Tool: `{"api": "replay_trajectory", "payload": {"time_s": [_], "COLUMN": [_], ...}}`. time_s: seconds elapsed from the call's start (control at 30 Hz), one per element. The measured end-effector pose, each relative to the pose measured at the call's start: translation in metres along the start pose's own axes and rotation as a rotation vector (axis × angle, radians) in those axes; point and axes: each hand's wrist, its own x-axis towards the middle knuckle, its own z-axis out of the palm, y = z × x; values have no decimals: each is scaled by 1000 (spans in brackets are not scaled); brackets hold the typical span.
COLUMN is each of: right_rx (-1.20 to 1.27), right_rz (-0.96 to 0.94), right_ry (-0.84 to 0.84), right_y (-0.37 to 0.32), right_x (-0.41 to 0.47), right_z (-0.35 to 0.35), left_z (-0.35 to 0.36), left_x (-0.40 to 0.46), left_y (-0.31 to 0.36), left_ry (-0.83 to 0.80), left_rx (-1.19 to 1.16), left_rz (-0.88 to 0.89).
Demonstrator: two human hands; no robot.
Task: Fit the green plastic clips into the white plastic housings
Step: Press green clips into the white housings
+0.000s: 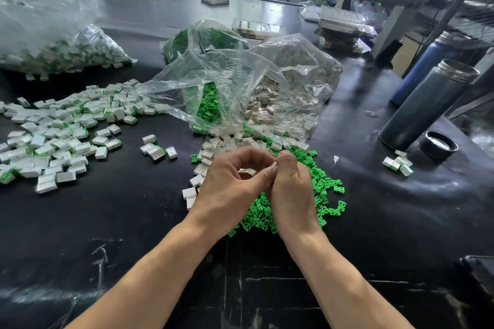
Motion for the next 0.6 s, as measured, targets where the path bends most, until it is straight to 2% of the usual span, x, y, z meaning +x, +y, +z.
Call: {"api": "replay_trajectory", "payload": {"time_s": [0.6], "right_rx": [-32], "right_rz": [-58], "right_ry": [4], "right_y": [2], "right_x": [2], "right_z": [2], "left_z": [-3], "left_x": [1], "left_y": [-1], "left_ry": [9], "left_rx": [-19], "left_rz": [23]}}
